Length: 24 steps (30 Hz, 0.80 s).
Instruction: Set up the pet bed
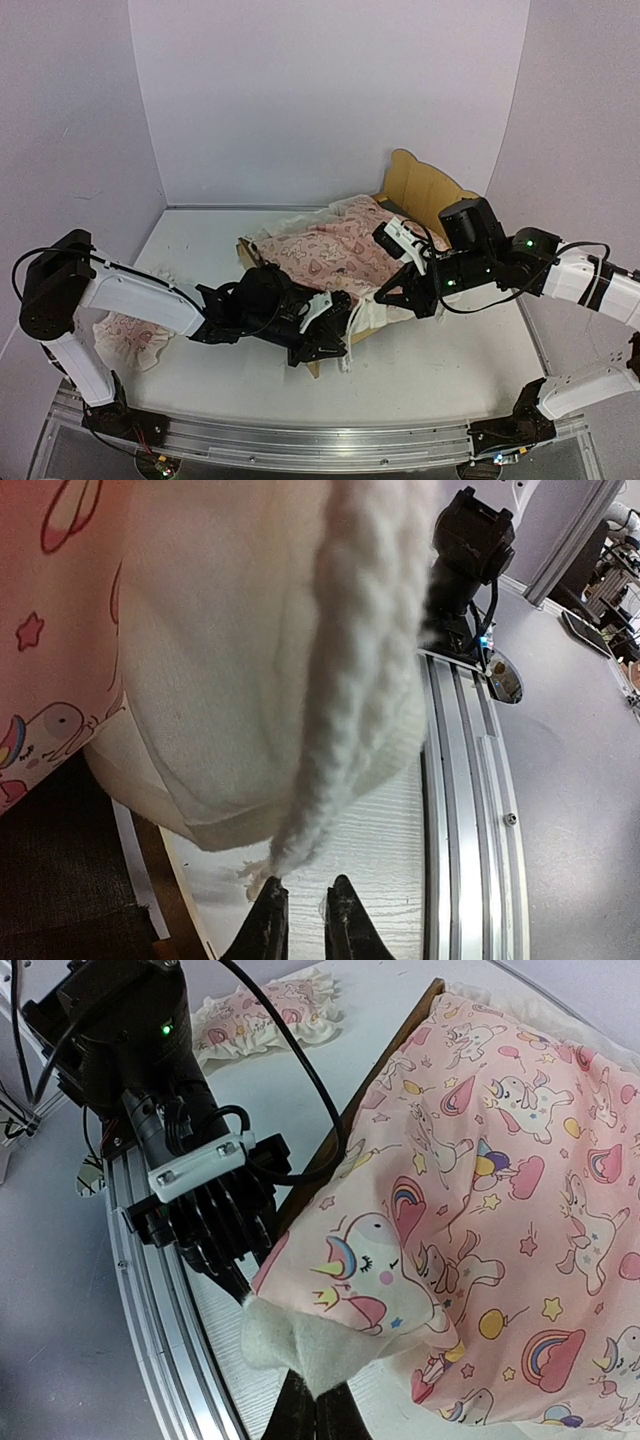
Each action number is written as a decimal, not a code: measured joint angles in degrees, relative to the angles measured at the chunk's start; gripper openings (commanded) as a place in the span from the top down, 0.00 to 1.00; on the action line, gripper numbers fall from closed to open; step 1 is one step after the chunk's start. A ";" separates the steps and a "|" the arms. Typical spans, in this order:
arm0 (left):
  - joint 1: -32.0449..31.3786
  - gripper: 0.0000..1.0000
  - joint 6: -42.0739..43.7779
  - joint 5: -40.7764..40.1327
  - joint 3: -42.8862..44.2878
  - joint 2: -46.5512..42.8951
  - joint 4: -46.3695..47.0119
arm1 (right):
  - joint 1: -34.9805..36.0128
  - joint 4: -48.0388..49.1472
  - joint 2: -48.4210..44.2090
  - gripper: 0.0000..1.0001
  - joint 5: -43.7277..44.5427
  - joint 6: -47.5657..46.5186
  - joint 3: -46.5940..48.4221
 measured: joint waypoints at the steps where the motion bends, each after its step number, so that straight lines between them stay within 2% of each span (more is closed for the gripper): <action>1: 0.00 0.86 0.04 -0.15 0.00 0.39 0.17 | 0.00 0.00 0.00 1.00 -0.02 0.00 0.07; 11: 0.00 0.91 1.36 -3.19 0.98 2.43 1.81 | -0.09 0.00 0.00 1.00 -0.66 0.00 0.17; 15: -0.13 0.86 1.60 -6.01 0.98 2.40 1.88 | -0.09 0.00 0.00 1.00 -0.66 0.02 0.17; 20: -0.26 0.85 1.97 -8.04 0.92 2.40 2.38 | -0.09 0.02 0.00 1.00 -0.79 0.00 0.20; 24: -0.63 0.90 2.25 -8.39 0.92 2.40 2.95 | -0.09 0.02 0.00 1.00 -0.94 0.02 0.31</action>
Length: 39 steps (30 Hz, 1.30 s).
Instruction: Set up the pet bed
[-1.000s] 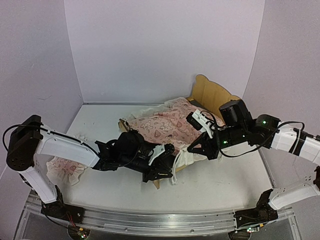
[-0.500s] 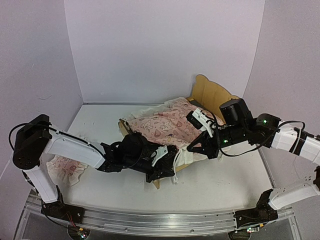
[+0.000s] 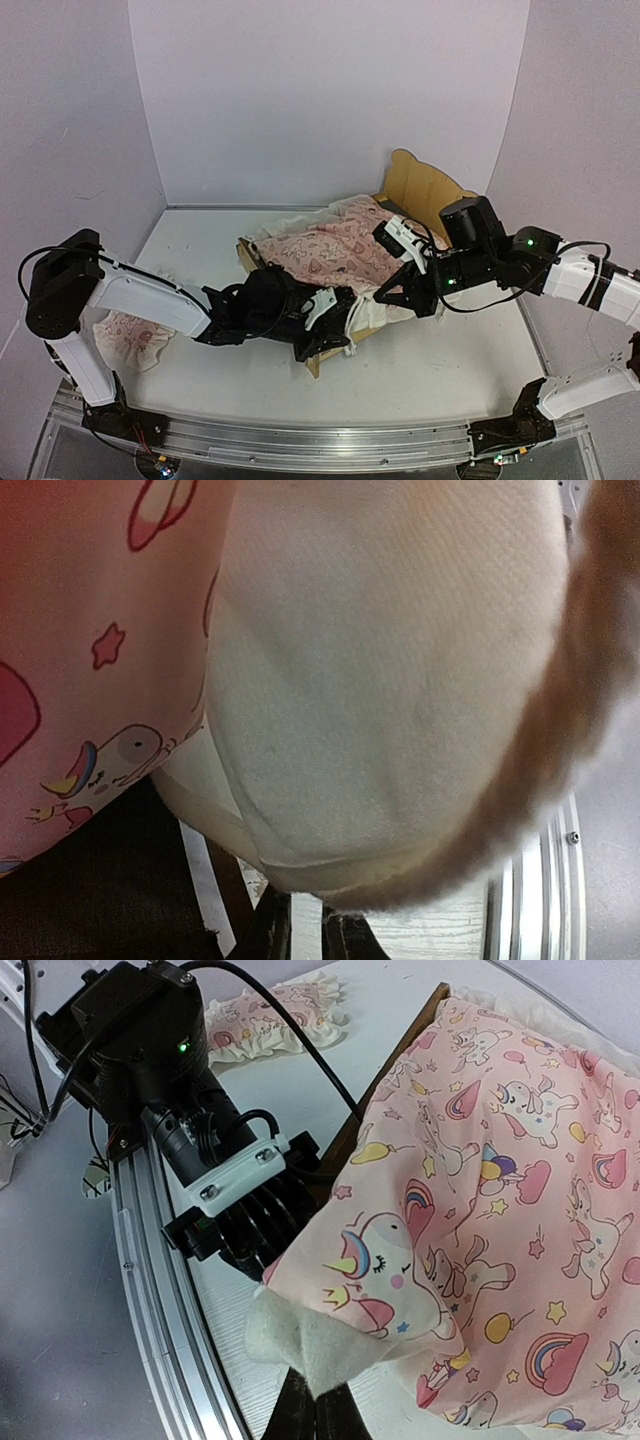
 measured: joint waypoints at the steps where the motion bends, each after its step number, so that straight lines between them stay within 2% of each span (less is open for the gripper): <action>1: -0.13 0.91 0.11 0.00 0.00 0.00 0.15 | 0.00 -0.04 0.00 1.00 -0.09 0.00 0.09; 7: -0.31 1.00 0.52 0.11 -0.13 -0.17 0.92 | 0.00 -0.02 0.00 1.00 -0.17 0.00 0.31; 15: -0.31 1.00 1.14 -0.31 -4.63 -6.69 1.79 | 0.00 -0.02 0.00 1.00 -0.15 0.00 0.31; 22: -0.31 1.00 1.68 -3.96 -9.38 -14.73 1.77 | 0.00 -0.02 0.00 1.00 -0.15 0.00 0.31; 27: -0.31 1.00 2.34 -5.97 -9.31 -14.93 -0.24 | 0.00 -0.02 0.00 1.00 -0.15 0.02 0.31; 31: -0.35 1.00 3.45 -11.52 -8.87 -14.91 -0.81 | -0.02 -0.02 -0.02 1.00 -0.15 0.04 0.31; 39: -0.35 1.00 6.86 -18.25 -2.49 -11.56 1.40 | -0.02 -0.02 -0.02 1.00 -0.17 0.07 0.31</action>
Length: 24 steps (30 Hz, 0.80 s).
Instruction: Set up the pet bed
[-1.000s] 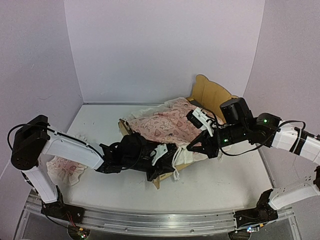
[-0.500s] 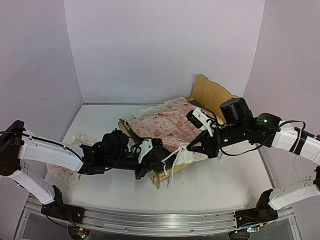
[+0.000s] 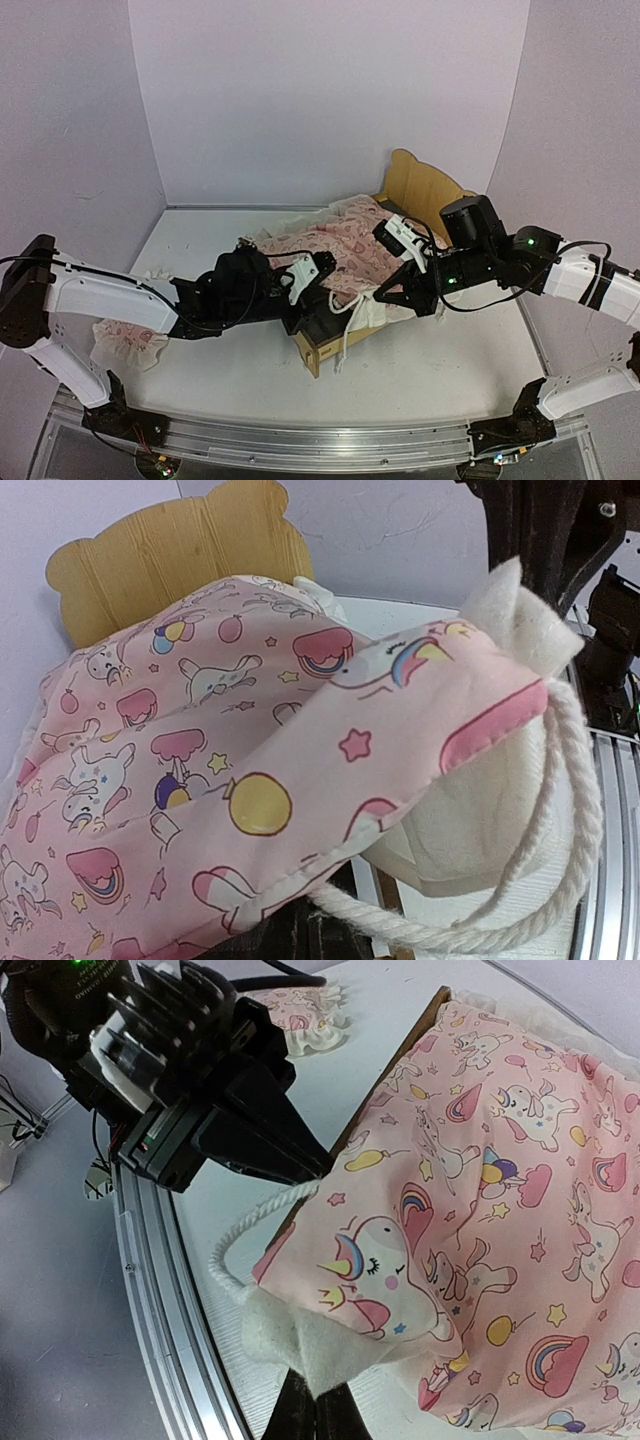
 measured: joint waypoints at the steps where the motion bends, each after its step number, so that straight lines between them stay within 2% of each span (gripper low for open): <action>1: 0.00 1.00 0.35 -0.13 0.24 0.52 0.15 | 0.00 0.00 0.00 1.00 0.00 0.02 0.00; 12: 0.00 1.00 -0.44 8.24 0.33 4.20 -0.11 | -0.17 0.00 0.00 1.00 -0.02 0.13 0.00; 24: 0.39 1.00 -3.02 10.71 2.84 12.50 -0.35 | -0.24 0.02 0.20 1.00 -0.09 0.61 0.07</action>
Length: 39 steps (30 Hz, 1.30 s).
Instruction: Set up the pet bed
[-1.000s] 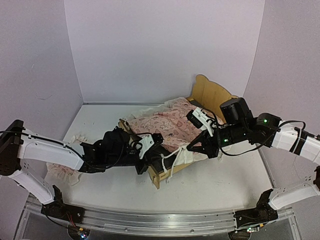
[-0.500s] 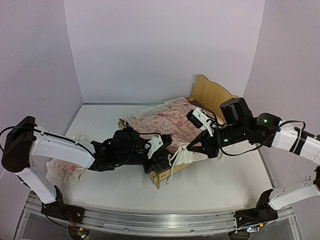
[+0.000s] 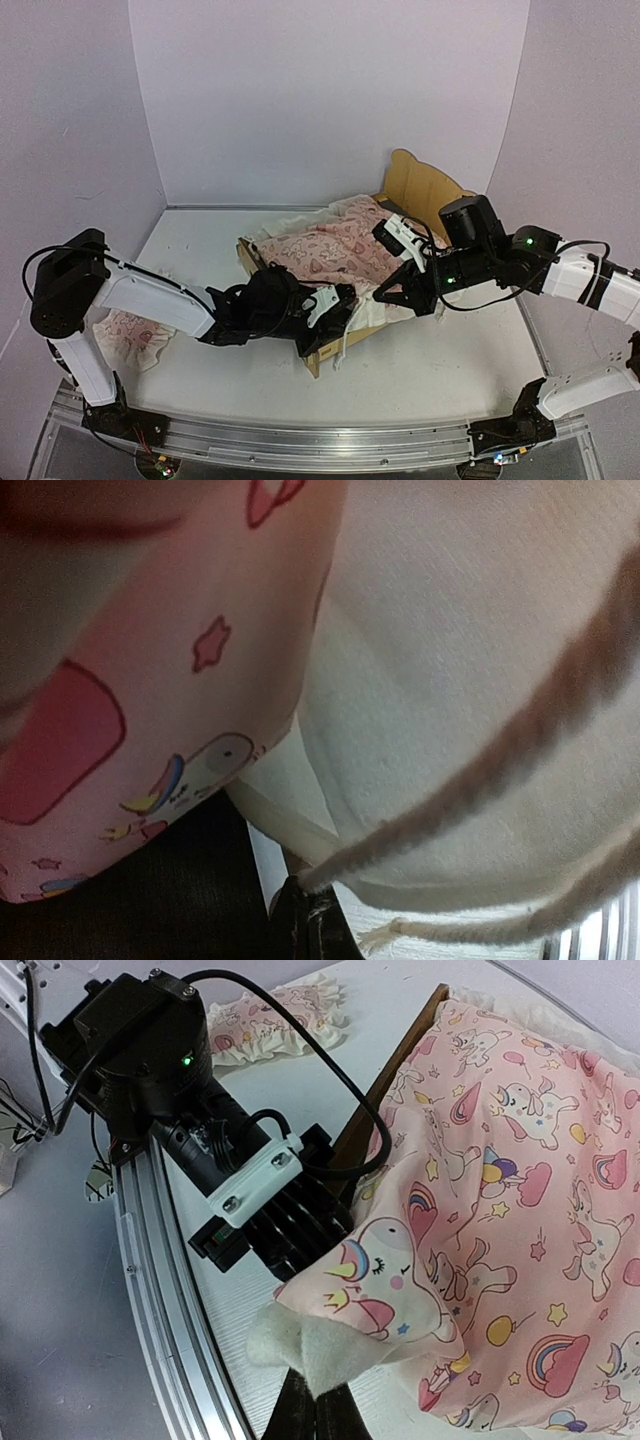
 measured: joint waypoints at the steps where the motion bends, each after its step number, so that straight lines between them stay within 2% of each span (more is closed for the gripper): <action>1: 0.07 1.00 -0.15 0.04 0.37 0.44 -0.02 | 0.00 0.04 0.20 1.00 0.00 0.22 0.04; 6: 0.48 1.00 -0.81 0.22 2.93 2.56 -1.09 | 0.00 1.18 2.23 1.00 0.07 2.56 0.09; 13: 1.03 1.00 -3.23 1.31 5.66 3.56 -4.44 | 0.00 2.23 4.02 0.93 2.45 7.98 1.25; 17: 1.20 1.00 -3.87 2.12 5.81 3.56 -4.96 | 0.02 2.21 6.97 0.73 2.69 14.29 3.48; 19: 1.36 1.00 -4.02 2.56 5.81 3.58 -4.98 | 0.07 2.03 8.28 0.69 2.25 17.20 3.74; 21: 1.49 1.00 -4.02 2.93 5.88 3.65 -5.01 | 0.07 1.03 9.35 0.61 1.33 19.41 3.74; 27: 2.27 1.00 -3.93 4.09 6.43 4.00 -5.46 | 0.11 -6.82 9.05 0.36 2.40 22.01 3.80; 34: 2.43 0.97 -3.34 4.61 7.26 3.98 -7.34 | -1.99 -18.88 1.55 0.32 10.27 21.24 3.43; 36: 2.43 0.93 -3.34 4.85 7.30 3.72 -8.00 | -2.60 -20.20 0.72 0.33 11.58 20.92 3.41; 39: 2.54 0.81 -3.26 4.96 7.30 2.64 -10.60 | -2.69 -21.03 1.57 0.32 12.61 20.33 3.32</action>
